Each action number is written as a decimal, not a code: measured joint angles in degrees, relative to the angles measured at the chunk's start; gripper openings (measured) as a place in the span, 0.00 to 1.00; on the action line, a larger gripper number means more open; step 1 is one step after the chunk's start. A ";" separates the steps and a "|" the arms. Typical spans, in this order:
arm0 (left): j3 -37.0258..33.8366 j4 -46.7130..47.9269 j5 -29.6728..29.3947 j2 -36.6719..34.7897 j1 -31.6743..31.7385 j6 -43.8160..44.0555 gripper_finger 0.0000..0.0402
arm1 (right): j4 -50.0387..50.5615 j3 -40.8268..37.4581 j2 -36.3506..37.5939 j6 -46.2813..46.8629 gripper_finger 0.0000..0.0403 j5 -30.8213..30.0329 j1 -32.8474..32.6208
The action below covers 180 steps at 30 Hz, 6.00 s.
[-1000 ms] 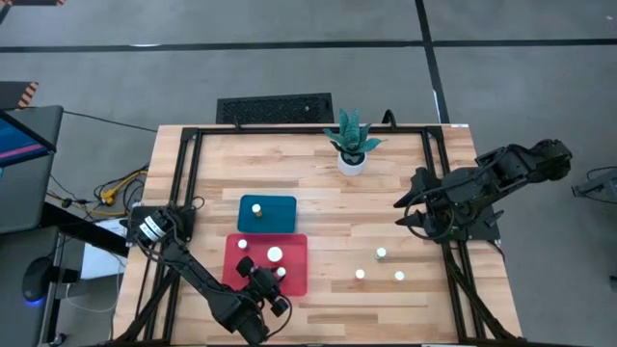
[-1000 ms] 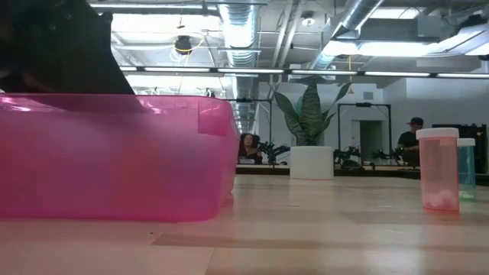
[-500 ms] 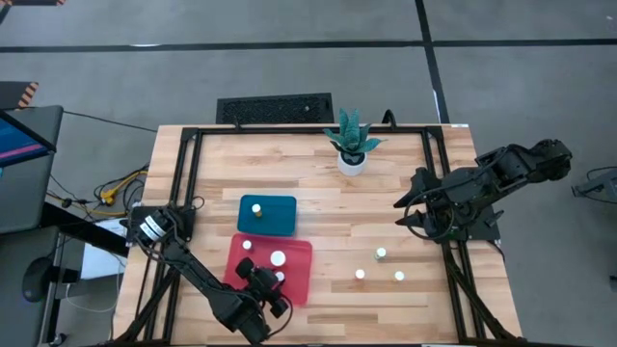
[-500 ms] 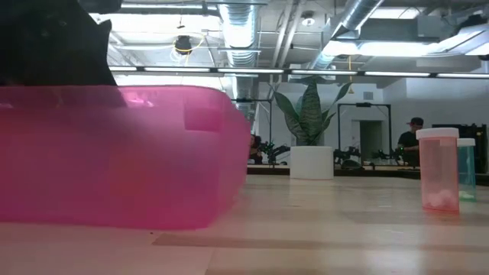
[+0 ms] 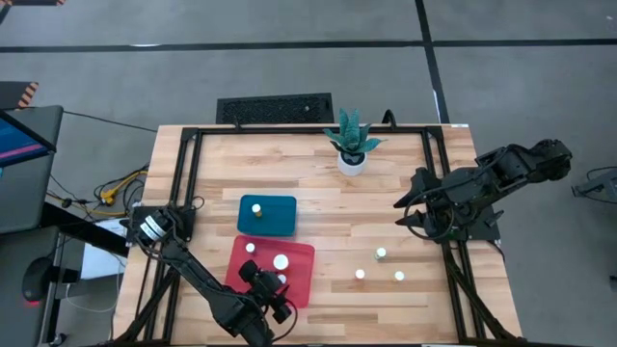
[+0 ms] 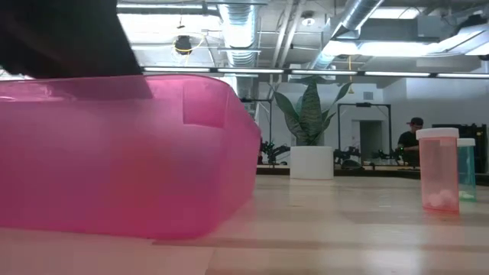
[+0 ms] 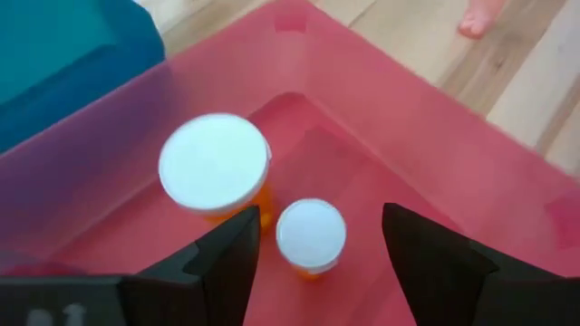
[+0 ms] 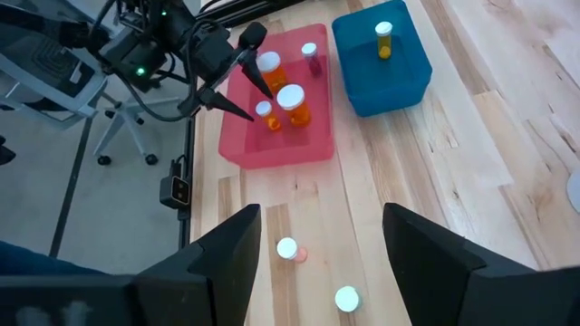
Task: Pick and place medicine bottles into bin by pill shape (circle, oval)
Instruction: Put the pink tablet bottle into the blue bin
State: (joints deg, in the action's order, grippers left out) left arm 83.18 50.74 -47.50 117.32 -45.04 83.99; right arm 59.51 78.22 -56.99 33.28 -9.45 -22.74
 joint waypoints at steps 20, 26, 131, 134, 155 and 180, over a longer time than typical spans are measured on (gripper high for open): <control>23.40 22.44 -0.85 -0.17 -0.13 -1.66 0.56 | 1.06 0.00 0.00 2.16 0.59 0.55 0.00; 33.19 22.03 -7.55 -1.98 3.61 -16.33 0.56 | 3.52 0.00 0.00 2.77 0.59 0.59 -0.04; 1.17 23.52 -3.47 -25.35 23.56 -14.45 0.30 | 6.27 0.04 0.44 -4.86 0.59 5.09 -0.02; -12.14 5.15 -2.19 -29.97 24.28 -18.56 0.30 | 6.12 0.04 0.44 -4.84 0.59 4.98 0.00; -31.02 -28.58 14.82 -27.79 37.40 -49.35 0.30 | 4.27 0.02 0.43 -1.70 0.59 2.89 0.00; -30.96 -34.90 12.08 -19.80 36.24 -49.86 0.30 | 4.36 0.02 0.43 -0.73 0.59 2.89 0.00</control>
State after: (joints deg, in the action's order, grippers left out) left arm 52.23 15.84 -35.42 97.51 -8.80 34.13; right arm 63.87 78.24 -56.57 32.56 -6.57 -22.74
